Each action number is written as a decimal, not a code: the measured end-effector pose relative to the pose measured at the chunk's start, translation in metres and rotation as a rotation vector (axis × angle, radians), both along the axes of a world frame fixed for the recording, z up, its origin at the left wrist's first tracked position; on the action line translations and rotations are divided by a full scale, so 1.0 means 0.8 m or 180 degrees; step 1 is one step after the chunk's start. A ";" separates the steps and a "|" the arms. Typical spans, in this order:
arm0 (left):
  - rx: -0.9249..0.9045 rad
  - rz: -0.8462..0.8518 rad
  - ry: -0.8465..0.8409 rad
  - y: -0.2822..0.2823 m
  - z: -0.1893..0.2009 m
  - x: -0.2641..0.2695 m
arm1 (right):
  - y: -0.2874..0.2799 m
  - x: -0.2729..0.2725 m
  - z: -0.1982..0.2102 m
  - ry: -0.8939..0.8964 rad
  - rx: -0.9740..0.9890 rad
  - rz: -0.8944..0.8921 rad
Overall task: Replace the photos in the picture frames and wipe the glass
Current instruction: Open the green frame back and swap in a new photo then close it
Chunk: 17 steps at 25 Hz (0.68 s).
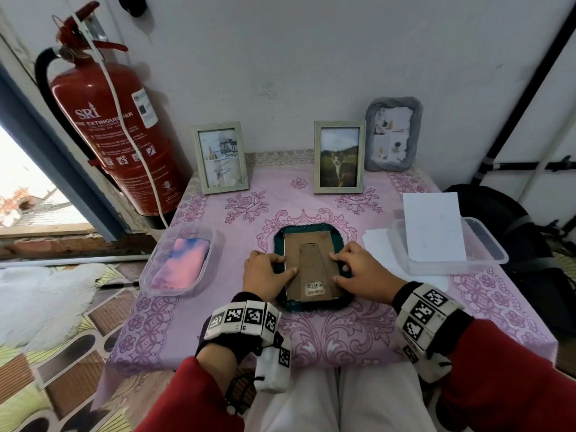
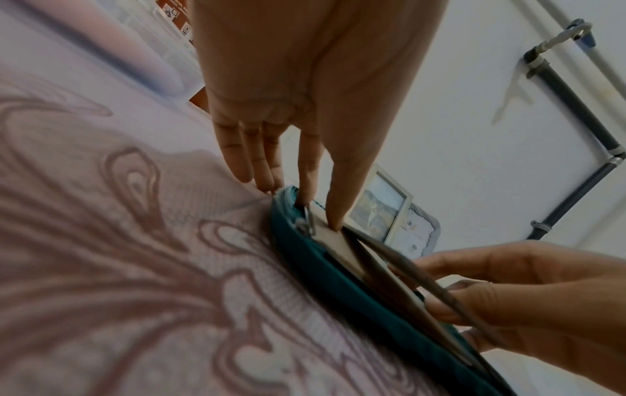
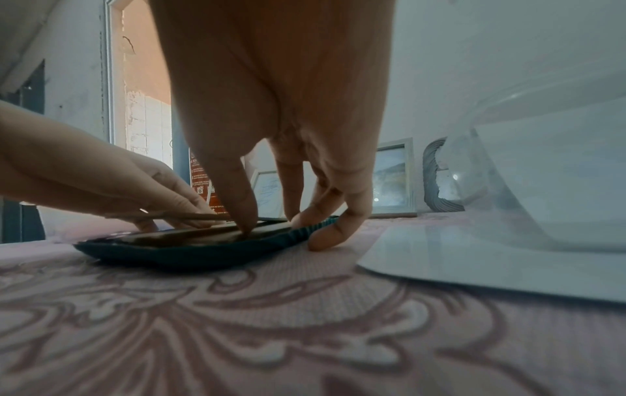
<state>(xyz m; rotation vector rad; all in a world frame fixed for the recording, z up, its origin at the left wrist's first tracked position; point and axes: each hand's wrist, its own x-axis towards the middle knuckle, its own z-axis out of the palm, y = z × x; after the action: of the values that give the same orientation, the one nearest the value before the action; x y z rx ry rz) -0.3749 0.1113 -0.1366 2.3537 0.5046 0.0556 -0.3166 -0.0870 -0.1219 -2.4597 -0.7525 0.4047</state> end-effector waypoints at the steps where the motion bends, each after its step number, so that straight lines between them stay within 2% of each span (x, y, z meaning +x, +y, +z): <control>1: 0.0006 -0.0032 0.0052 0.002 0.001 0.001 | 0.000 0.002 0.002 0.0039 -0.0036 0.0022; 5: -0.0020 -0.0002 0.0121 0.013 0.012 0.016 | 0.008 0.022 0.017 -0.0125 0.0084 -0.0152; 9: 0.0300 -0.0095 0.0131 0.019 0.028 0.040 | 0.020 0.048 0.027 -0.0168 0.0341 -0.0578; 14: 0.0522 -0.0322 0.0646 0.029 0.032 0.056 | 0.027 0.063 0.021 0.0102 -0.0172 -0.0645; 17: 0.0528 -0.0302 0.0503 0.029 0.021 0.051 | 0.031 0.063 0.015 0.0084 -0.0305 -0.0792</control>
<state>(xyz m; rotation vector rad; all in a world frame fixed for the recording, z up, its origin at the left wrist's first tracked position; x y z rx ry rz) -0.3341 0.1343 -0.1196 2.5548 0.4792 -0.1386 -0.2662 -0.0624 -0.1096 -2.5915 -0.4169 0.3849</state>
